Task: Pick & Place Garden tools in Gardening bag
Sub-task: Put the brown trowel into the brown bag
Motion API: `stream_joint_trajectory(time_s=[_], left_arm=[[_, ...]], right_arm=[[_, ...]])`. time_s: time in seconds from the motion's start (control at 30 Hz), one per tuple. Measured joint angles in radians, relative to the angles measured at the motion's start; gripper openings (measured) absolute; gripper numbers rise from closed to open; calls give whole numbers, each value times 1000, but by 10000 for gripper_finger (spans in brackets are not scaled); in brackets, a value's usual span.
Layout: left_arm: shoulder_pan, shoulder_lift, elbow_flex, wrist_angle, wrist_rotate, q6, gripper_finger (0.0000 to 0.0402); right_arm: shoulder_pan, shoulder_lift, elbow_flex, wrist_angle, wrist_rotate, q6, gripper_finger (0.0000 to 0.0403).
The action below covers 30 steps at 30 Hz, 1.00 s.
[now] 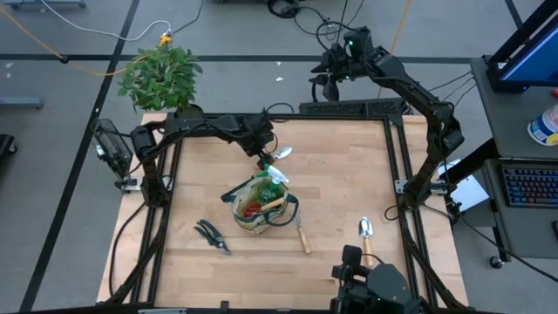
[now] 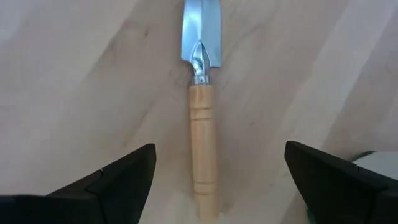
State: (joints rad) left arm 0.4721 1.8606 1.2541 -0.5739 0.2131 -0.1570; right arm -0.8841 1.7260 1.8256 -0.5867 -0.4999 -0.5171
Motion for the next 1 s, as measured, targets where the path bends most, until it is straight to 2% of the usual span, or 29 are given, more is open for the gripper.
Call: stream_joint_trajectory(time_s=[0.23,0.37,0.53,0.77,1.0], left_arm=[[-32,91,1,-14,-15,-1,346],[-58,122,6,-60,-54,2,322],[-84,133,6,-100,-124,25,243],[-80,134,4,-106,-143,-9,67],[-40,91,-1,-100,-127,-23,64]], right_arm=[[0,0,0,-32,-1,-2,144],[0,0,0,-32,-2,-1,144],[0,0,0,-32,-2,0,144],[2,0,0,-32,-2,13,144],[2,0,0,-31,-3,34,144]])
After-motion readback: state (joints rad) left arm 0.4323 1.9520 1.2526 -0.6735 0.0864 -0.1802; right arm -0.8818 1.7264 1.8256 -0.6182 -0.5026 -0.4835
